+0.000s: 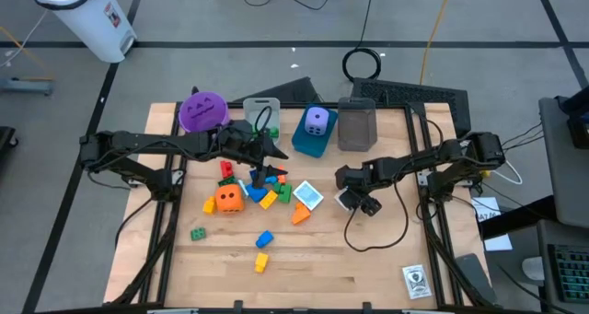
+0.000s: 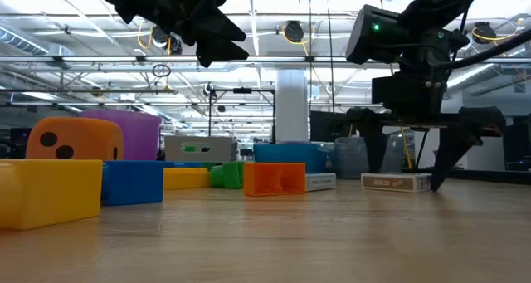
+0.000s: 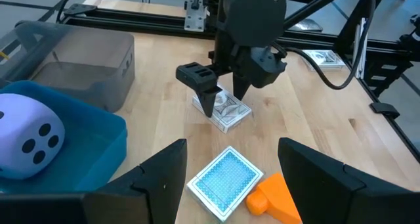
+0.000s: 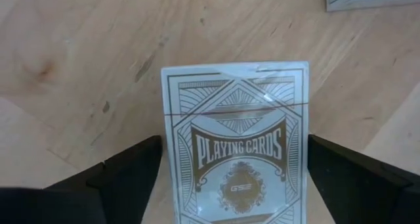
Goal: Pick & Place Toys
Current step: Put the gold and white deck of cards into the black bin
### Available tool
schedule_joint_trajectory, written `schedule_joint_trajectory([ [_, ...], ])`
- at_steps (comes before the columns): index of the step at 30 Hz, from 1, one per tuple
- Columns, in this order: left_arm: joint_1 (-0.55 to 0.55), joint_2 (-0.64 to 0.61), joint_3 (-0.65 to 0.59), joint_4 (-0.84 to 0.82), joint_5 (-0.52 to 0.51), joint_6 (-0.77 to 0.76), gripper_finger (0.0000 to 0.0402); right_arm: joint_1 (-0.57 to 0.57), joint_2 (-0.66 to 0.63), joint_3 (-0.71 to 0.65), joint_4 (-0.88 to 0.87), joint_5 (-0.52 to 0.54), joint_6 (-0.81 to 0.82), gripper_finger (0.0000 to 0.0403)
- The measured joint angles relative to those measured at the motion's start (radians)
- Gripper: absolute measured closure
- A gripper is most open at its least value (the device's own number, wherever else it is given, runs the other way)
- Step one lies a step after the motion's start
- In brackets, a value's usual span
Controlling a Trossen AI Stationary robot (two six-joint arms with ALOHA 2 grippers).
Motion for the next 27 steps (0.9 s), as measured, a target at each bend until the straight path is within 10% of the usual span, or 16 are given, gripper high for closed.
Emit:
schedule_joint_trajectory([
  [13,0.0,0.0,0.0,0.001,0.0,0.001,0.0158,0.0,0.0,0.0,0.0,0.011,0.0,0.0093],
  [27,0.0,0.0,0.0,-0.001,-0.001,0.027,0.0158,0.0,0.001,0.145,-0.112,0.252,0.005,0.0096],
])
